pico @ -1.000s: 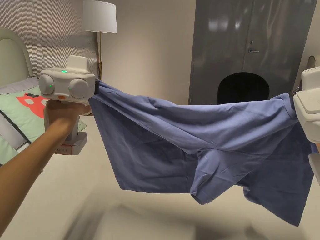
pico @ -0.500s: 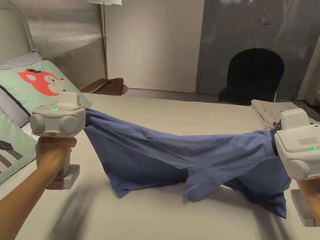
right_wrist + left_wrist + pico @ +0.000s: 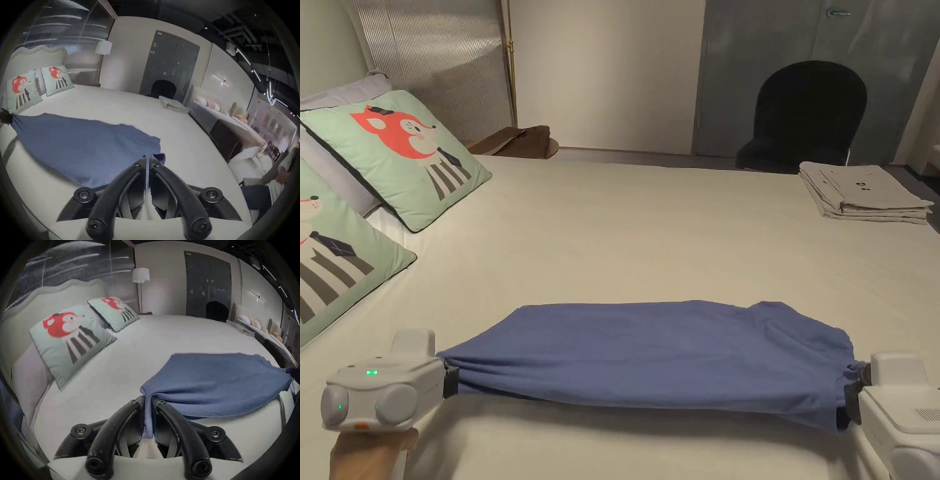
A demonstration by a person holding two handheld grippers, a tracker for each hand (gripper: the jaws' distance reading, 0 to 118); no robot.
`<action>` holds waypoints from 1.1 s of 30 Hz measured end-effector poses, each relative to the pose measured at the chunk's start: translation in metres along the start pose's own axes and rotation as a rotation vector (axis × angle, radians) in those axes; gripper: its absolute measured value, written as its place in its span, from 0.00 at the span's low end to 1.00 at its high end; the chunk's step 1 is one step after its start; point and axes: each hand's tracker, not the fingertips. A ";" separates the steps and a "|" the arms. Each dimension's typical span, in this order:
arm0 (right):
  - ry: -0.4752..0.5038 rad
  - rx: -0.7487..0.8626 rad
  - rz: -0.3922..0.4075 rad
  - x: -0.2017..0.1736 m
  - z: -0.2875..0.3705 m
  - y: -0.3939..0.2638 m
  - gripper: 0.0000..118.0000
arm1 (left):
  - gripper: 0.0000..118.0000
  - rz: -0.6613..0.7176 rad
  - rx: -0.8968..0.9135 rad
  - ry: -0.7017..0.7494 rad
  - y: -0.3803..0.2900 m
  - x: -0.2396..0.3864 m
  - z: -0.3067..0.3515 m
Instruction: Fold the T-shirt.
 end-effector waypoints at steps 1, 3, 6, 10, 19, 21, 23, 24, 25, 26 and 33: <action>0.001 -0.008 -0.005 0.001 0.008 -0.007 0.02 | 0.03 -0.002 -0.013 0.001 -0.009 -0.002 0.006; 0.004 -0.019 -0.005 0.001 0.033 -0.025 0.02 | 0.03 0.005 -0.027 -0.002 -0.029 -0.009 0.019; 0.016 -0.045 -0.018 0.007 0.063 -0.046 0.02 | 0.03 0.021 -0.050 -0.006 -0.053 -0.018 0.041; 0.041 -0.096 -0.087 0.019 0.101 -0.075 0.02 | 0.03 0.034 -0.081 -0.015 -0.087 -0.030 0.068; 0.079 -0.276 -0.138 0.024 0.138 -0.150 0.02 | 0.03 0.058 -0.212 -0.019 -0.152 -0.048 0.099; 0.081 -0.319 -0.153 0.021 0.138 -0.163 0.02 | 0.03 0.064 -0.228 -0.021 -0.158 -0.050 0.098; 0.080 -0.356 -0.176 0.019 0.134 -0.174 0.02 | 0.03 0.056 -0.229 -0.018 -0.158 -0.048 0.097; 0.077 -0.352 -0.182 0.017 0.134 -0.177 0.02 | 0.03 0.050 -0.229 -0.016 -0.156 -0.047 0.097; 0.057 -0.318 -0.183 0.014 0.138 -0.175 0.02 | 0.04 0.043 -0.240 -0.013 -0.153 -0.047 0.095; 0.054 -0.325 -0.178 0.013 0.137 -0.172 0.04 | 0.05 0.036 -0.254 -0.010 -0.151 -0.046 0.094; 0.044 -0.230 -0.107 0.001 0.143 -0.117 0.81 | 0.73 0.066 -0.207 -0.004 -0.121 -0.038 0.099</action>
